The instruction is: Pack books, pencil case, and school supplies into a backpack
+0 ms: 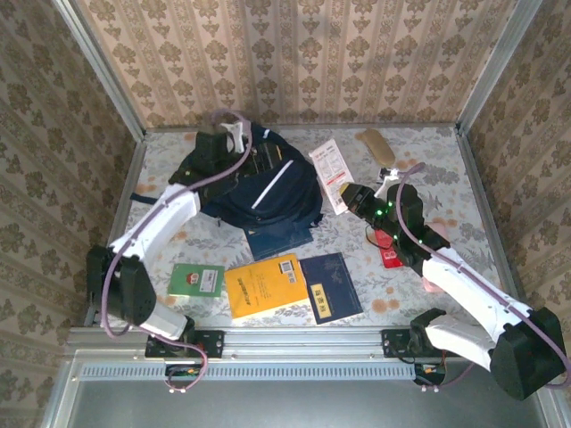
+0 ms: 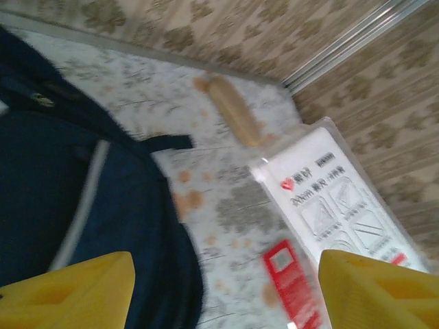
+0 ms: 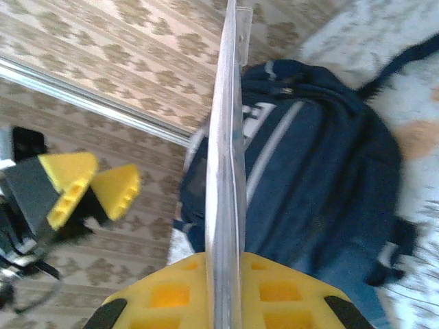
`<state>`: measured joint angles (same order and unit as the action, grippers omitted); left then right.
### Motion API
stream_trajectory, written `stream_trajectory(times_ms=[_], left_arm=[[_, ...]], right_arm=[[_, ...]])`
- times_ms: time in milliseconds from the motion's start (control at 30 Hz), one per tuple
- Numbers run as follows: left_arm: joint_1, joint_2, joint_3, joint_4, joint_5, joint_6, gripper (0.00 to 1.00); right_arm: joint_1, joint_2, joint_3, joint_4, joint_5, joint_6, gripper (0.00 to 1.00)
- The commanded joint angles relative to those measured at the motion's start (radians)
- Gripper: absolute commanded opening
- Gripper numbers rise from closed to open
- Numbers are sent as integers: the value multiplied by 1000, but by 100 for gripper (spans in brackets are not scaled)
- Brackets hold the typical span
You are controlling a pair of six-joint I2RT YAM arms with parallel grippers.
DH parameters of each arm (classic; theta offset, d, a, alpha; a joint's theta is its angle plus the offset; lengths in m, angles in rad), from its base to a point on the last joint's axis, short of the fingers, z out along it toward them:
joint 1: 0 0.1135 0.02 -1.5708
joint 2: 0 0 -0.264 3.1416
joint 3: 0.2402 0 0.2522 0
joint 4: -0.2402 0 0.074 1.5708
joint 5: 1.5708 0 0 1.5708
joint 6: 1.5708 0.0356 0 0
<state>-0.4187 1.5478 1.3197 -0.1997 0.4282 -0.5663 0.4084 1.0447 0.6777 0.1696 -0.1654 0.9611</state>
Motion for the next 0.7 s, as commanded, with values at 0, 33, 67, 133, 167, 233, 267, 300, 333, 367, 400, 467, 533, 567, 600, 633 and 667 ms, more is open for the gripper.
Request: stream_trajectory(times_ms=[0, 33, 67, 133, 167, 233, 267, 300, 333, 367, 400, 467, 533, 567, 600, 633, 667], left_arm=[[15, 179, 133, -357, 20, 255, 71], [12, 232, 187, -410, 20, 284, 70], [7, 277, 237, -458, -4, 309, 70], [1, 341, 311, -515, -37, 355, 69], [-2, 365, 337, -528, -53, 379, 69], [-2, 408, 382, -540, -73, 402, 69], [-1, 430, 404, -544, -67, 412, 69], [-2, 451, 426, -549, -59, 417, 69], [-2, 473, 456, -560, -49, 422, 68], [-2, 501, 486, -572, -46, 422, 68], [-2, 523, 509, -581, -45, 421, 67], [-2, 567, 551, -598, -39, 425, 66], [-2, 598, 585, -612, -38, 428, 64], [-2, 610, 595, -613, -32, 427, 63], [-3, 620, 602, -613, -22, 426, 63], [-3, 630, 608, -613, -11, 422, 62], [-4, 640, 614, -614, 1, 419, 61]], right_arm=[[-8, 7, 15, -128, -45, -109, 7], [-10, 7, 19, -145, -46, -127, 7], [-14, 5, 17, -152, -49, -142, 7], [-24, -3, 11, -154, -59, -166, 7], [-28, -9, 8, -156, -62, -177, 7], [-36, -19, 6, -163, -63, -191, 7], [-40, -24, 3, -163, -63, -197, 7], [-43, -26, 0, -163, -67, -201, 7], [-46, -29, -2, -162, -70, -205, 7], [-49, -28, -2, -166, -72, -209, 7], [-53, -30, -4, -169, -73, -211, 7], [-62, -32, -11, -162, -83, -214, 7], [-73, -32, -18, -154, -93, -213, 7], [-79, -32, -22, -150, -101, -211, 7], [-83, -30, -24, -147, -106, -211, 7], [-89, -28, -26, -144, -111, -209, 7], [-96, -24, -27, -138, -117, -207, 7]])
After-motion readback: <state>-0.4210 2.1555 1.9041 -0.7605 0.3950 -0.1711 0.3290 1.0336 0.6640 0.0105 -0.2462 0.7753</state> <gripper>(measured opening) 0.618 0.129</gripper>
